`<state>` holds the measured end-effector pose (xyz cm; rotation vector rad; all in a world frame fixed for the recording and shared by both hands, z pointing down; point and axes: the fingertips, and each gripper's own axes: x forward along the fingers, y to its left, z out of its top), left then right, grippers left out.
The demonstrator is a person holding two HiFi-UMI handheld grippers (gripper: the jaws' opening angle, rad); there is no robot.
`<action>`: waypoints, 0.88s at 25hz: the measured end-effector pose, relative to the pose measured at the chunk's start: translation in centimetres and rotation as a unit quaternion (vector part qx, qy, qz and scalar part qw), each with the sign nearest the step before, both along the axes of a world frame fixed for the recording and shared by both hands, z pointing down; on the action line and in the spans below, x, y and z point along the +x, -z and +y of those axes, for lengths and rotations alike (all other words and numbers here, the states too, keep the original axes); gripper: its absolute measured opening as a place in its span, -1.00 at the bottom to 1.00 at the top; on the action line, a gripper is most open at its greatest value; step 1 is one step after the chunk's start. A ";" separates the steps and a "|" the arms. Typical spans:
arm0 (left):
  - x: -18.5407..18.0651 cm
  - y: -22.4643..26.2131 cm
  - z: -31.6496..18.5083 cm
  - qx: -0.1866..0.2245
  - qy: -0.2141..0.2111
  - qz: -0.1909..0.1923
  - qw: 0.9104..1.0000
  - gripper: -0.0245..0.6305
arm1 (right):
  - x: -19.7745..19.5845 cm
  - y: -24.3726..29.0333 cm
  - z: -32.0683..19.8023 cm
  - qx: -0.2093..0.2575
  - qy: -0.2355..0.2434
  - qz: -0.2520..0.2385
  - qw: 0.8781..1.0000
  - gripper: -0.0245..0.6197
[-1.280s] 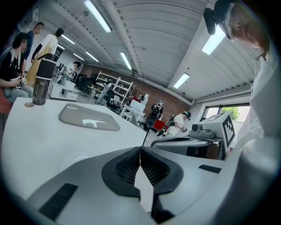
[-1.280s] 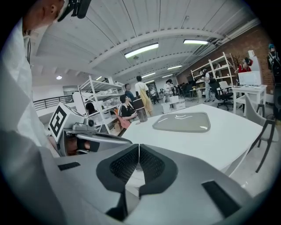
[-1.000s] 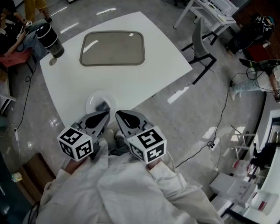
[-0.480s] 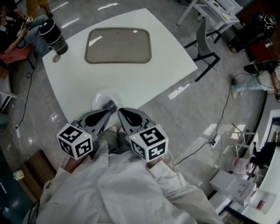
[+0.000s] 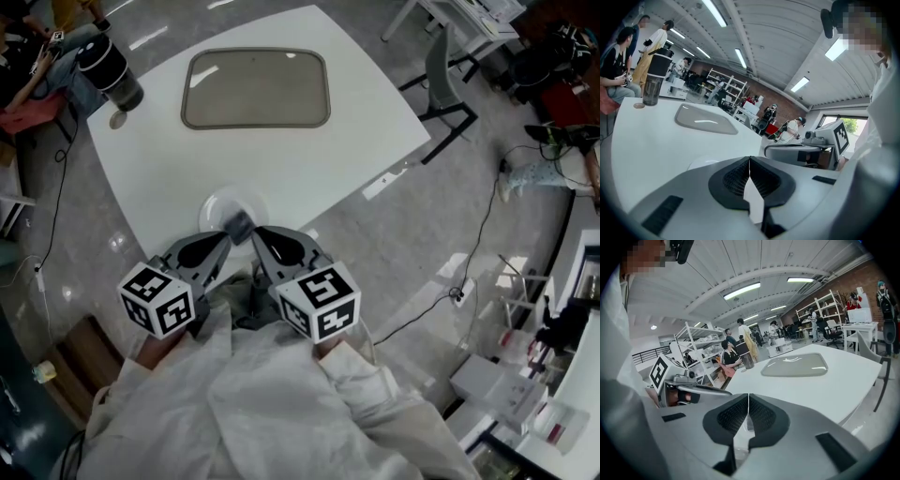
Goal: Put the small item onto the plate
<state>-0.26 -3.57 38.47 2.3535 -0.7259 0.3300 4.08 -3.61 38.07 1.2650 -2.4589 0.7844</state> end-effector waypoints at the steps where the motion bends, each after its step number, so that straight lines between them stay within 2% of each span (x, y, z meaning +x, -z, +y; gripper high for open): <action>1: -0.1 -0.1 -0.1 -0.002 0.003 0.002 1.000 -0.89 | -0.1 -0.1 0.0 -0.003 0.001 0.000 1.000 -0.88; 13: -2.3 -2.6 -1.6 -0.036 0.028 -0.001 0.999 -0.89 | -0.3 -1.9 -1.5 -0.028 0.007 -0.006 1.000 -0.88; 18: -3.4 -4.2 -1.8 -0.065 0.059 0.010 0.996 -0.89 | -0.3 -3.5 -1.3 -0.051 0.007 -0.015 0.999 -0.88; 22: -4.2 -5.6 -1.5 -0.081 0.072 -0.001 0.994 -0.89 | -0.3 -4.5 -1.4 -0.064 0.006 -0.012 0.998 -0.88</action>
